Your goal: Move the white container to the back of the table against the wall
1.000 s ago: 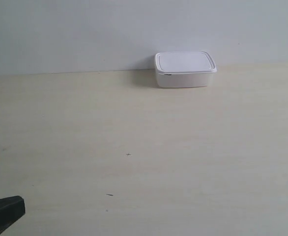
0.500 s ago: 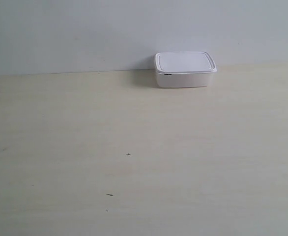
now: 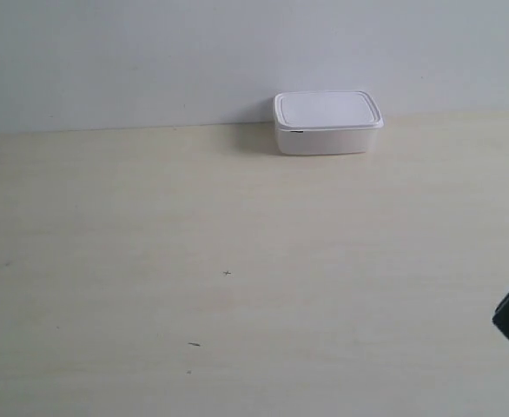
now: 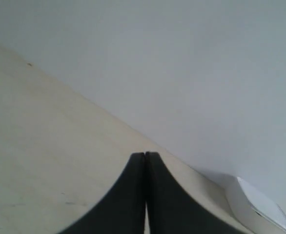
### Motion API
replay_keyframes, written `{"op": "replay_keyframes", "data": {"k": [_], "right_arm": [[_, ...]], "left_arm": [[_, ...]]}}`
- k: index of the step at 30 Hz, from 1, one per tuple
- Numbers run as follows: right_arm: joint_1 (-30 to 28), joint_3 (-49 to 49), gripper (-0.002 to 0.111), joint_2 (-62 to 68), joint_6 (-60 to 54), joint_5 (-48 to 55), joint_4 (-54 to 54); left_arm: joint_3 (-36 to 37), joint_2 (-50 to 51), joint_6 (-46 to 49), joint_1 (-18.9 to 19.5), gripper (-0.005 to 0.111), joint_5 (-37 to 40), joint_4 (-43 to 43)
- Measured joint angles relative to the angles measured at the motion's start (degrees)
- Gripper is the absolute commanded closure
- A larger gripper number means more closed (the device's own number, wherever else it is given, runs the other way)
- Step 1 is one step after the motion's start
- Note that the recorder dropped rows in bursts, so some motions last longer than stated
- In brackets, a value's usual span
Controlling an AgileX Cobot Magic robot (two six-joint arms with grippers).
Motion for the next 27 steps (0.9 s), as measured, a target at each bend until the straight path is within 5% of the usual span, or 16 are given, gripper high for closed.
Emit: {"op": "replay_keyframes", "data": {"k": [9, 21, 27], "right_arm": [[0.00, 0.00, 0.108, -0.09, 11.04, -1.98, -9.00], [0.00, 0.00, 0.108, -0.09, 12.17, -2.33, -9.28], [0.52, 0.00, 0.108, -3.59, 12.17, -2.33, -9.50]], "left_arm": [[0.00, 0.00, 0.00, 17.76, 0.107, 0.00, -0.04], [0.00, 0.00, 0.00, 27.93, 0.107, 0.00, -0.04], [0.00, 0.00, 0.00, 29.77, 0.107, 0.00, -0.04]]}}
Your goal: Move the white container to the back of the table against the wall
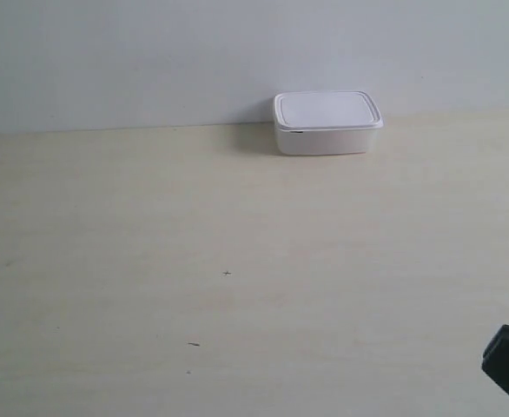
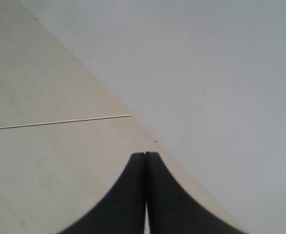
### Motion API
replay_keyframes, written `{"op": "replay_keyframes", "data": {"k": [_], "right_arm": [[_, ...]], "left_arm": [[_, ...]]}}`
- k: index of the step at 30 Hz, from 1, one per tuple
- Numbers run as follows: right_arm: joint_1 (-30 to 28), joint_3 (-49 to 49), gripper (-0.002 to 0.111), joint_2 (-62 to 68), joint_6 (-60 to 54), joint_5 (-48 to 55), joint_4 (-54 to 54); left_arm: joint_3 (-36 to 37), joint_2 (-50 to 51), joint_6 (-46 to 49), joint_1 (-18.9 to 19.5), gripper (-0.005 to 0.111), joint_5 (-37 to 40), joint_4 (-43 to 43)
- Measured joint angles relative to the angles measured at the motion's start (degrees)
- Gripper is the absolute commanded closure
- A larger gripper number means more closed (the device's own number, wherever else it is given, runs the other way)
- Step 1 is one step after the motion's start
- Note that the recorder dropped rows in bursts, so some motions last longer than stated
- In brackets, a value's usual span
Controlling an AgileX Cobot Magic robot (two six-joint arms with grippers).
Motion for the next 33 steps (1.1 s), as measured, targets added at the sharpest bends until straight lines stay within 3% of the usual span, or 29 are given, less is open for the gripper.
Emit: {"op": "replay_keyframes", "data": {"k": [6, 19, 33], "right_arm": [[-5.77, 0.00, 0.108, -5.03, 0.00, -0.26, 0.00], [-23.95, 0.00, 0.108, -5.23, 0.21, -0.38, 0.00], [-24.92, 0.00, 0.108, -5.23, 0.21, -0.38, 0.00]], "left_arm": [[0.00, 0.00, 0.00, 0.99, 0.107, 0.00, -0.10], [0.00, 0.00, 0.00, 10.42, 0.107, 0.00, -0.20], [0.00, 0.00, 0.00, 11.00, 0.107, 0.00, -0.31]]}}
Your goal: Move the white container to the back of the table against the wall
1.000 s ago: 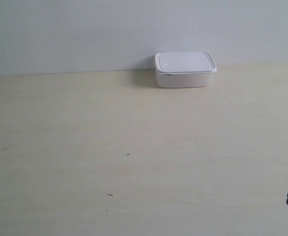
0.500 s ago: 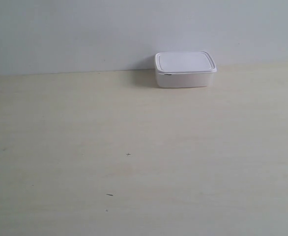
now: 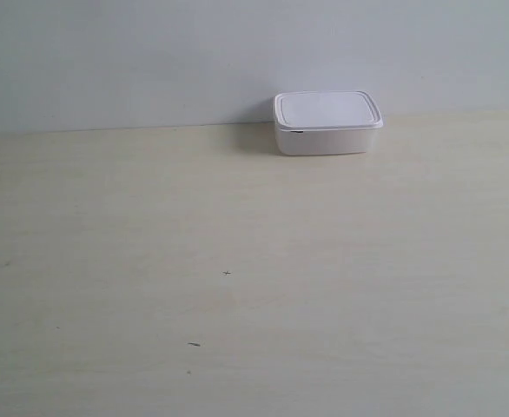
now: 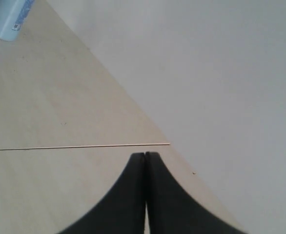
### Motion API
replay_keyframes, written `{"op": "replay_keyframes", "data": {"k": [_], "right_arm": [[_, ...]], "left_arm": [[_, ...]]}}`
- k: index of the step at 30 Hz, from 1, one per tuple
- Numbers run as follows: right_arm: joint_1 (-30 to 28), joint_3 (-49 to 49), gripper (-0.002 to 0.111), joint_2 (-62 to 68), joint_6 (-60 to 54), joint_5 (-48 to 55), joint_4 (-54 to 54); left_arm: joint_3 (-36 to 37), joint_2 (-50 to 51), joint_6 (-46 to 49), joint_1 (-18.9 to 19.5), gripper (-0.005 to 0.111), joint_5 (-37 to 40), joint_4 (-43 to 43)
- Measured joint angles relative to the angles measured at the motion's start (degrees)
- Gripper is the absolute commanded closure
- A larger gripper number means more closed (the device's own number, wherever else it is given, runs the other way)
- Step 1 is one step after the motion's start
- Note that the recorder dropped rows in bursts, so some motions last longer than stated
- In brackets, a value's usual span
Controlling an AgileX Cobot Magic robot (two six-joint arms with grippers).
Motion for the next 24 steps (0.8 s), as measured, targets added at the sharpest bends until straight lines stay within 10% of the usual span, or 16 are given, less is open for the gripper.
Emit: {"op": "replay_keyframes", "data": {"k": [24], "right_arm": [[0.00, 0.00, 0.108, 0.00, 0.00, 0.00, 0.00]], "left_arm": [[0.00, 0.00, 2.30, 0.00, 0.107, 0.01, -11.01]]}}
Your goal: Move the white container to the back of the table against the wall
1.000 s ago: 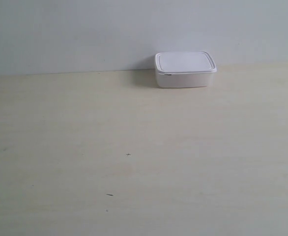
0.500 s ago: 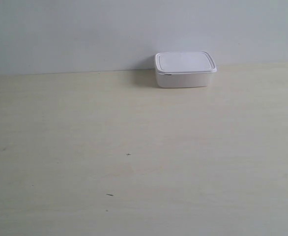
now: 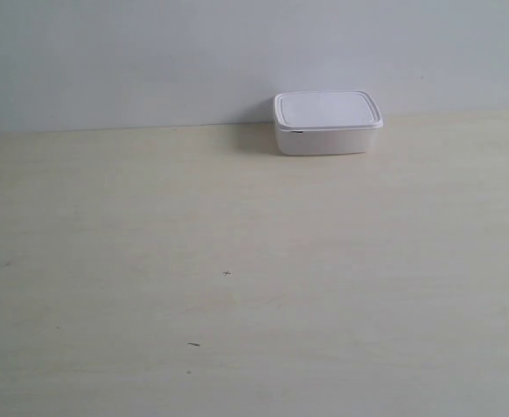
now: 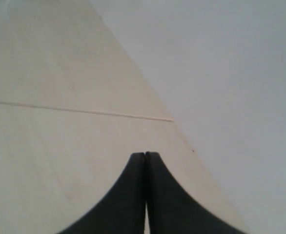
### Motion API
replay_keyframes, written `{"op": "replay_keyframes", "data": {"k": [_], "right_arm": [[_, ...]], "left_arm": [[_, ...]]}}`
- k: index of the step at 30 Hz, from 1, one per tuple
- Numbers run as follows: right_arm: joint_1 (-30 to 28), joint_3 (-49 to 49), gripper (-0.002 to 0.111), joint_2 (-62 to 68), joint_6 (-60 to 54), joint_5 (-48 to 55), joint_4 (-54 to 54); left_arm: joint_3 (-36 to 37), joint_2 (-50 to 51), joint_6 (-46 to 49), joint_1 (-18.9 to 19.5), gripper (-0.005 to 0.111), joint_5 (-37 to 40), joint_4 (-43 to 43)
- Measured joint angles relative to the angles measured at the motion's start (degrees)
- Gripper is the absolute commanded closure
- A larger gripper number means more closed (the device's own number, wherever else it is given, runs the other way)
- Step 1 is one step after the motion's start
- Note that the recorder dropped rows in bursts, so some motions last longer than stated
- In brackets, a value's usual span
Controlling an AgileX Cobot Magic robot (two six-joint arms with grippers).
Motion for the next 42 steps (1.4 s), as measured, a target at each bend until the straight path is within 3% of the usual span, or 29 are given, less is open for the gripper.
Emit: {"op": "replay_keyframes", "data": {"k": [5, 10, 13, 18, 21, 23, 28, 37, 39, 42], "right_arm": [[0.00, 0.00, 0.108, 0.00, 0.00, 0.00, 0.00], [0.00, 0.00, 0.108, 0.00, 0.00, 0.00, 0.00], [0.00, 0.00, 0.108, 0.00, 0.00, 0.00, 0.00], [0.00, 0.00, 0.108, 0.00, 0.00, 0.00, 0.00], [0.00, 0.00, 0.108, 0.00, 0.00, 0.00, 0.00], [0.00, 0.00, 0.108, 0.00, 0.00, 0.00, 0.00], [0.00, 0.00, 0.108, 0.00, 0.00, 0.00, 0.00], [0.00, 0.00, 0.108, 0.00, 0.00, 0.00, 0.00], [0.00, 0.00, 0.108, 0.00, 0.00, 0.00, 0.00], [0.00, 0.00, 0.108, 0.00, 0.00, 0.00, 0.00]], "left_arm": [[-0.88, 0.00, 12.41, 0.00, 0.107, -12.79, -9.60], [-0.88, 0.00, 30.00, 0.00, 0.107, -39.12, -18.28], [-0.96, 0.00, 29.04, 0.00, 0.107, -52.71, -21.74], [-1.30, 0.00, 17.77, 0.00, 0.107, -61.99, -26.13], [-1.30, 0.00, 14.00, 0.00, 0.107, -61.86, -26.53], [-1.19, 0.00, 18.04, 0.00, 0.107, -60.09, -28.19], [-0.12, 0.00, 47.82, 0.00, 0.107, -55.48, -43.91], [0.02, 0.00, 100.99, 0.00, 0.107, -35.82, -72.27], [0.02, 0.00, 109.28, 0.00, 0.107, -31.57, -74.06], [0.02, 0.00, 113.55, 0.00, 0.107, -27.05, -72.70]]}}
